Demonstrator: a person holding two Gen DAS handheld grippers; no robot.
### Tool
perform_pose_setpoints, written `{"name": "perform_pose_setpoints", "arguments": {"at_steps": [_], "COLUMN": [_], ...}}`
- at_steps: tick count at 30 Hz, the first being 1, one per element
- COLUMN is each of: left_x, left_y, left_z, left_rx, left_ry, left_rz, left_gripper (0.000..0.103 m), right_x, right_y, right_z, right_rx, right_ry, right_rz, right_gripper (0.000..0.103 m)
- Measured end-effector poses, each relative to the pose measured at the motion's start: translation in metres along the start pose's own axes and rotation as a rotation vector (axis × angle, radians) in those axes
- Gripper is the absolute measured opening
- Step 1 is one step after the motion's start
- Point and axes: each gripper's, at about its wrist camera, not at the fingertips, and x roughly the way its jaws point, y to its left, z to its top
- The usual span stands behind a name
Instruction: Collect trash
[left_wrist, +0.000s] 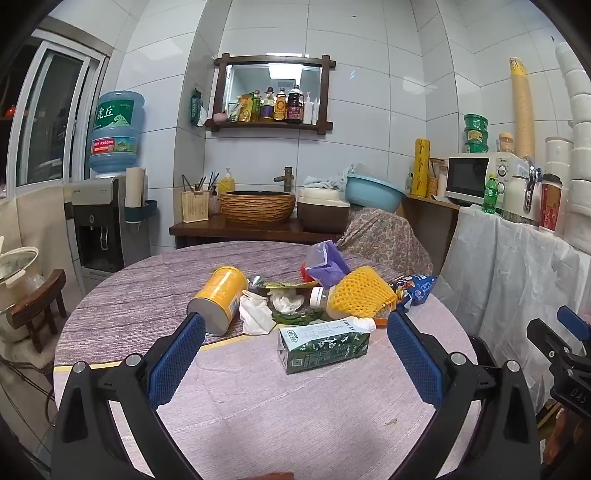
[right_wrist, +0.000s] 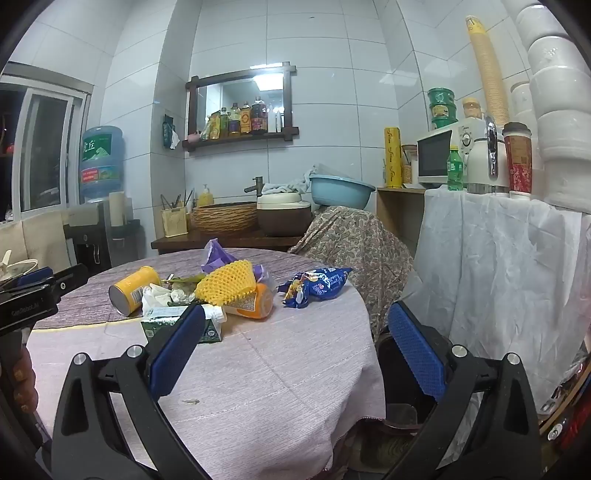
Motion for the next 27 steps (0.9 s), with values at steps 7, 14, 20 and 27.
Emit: {"name": "perform_pose_setpoints", "arguments": {"at_steps": [7, 14, 20, 27], "left_x": [-0.0031, -0.0021, 0.0012, 0.0018], "left_y": [-0.0027, 0.0022, 0.0007, 0.0012], "left_z": [-0.0011, 0.0021, 0.0027, 0.0021], "left_rx": [0.004, -0.003, -0.005, -0.006], "left_ry": [0.007, 0.007, 0.006, 0.008], "left_rz": [0.005, -0.003, -0.002, -0.002], "left_gripper": [0.098, 0.098, 0.098, 0.098], "right_x": [-0.0001, -0.0016, -0.0011, -0.0007], "right_y": [0.0006, -0.0040, -0.0009, 0.0009], "right_z": [-0.0010, 0.0003, -0.0028, -0.0023], "right_rx": [0.001, 0.004, 0.001, -0.002], "right_ry": [0.002, -0.002, -0.001, 0.005], "right_rz": [0.004, 0.006, 0.004, 0.008], "right_gripper": [0.098, 0.098, 0.098, 0.098]}}
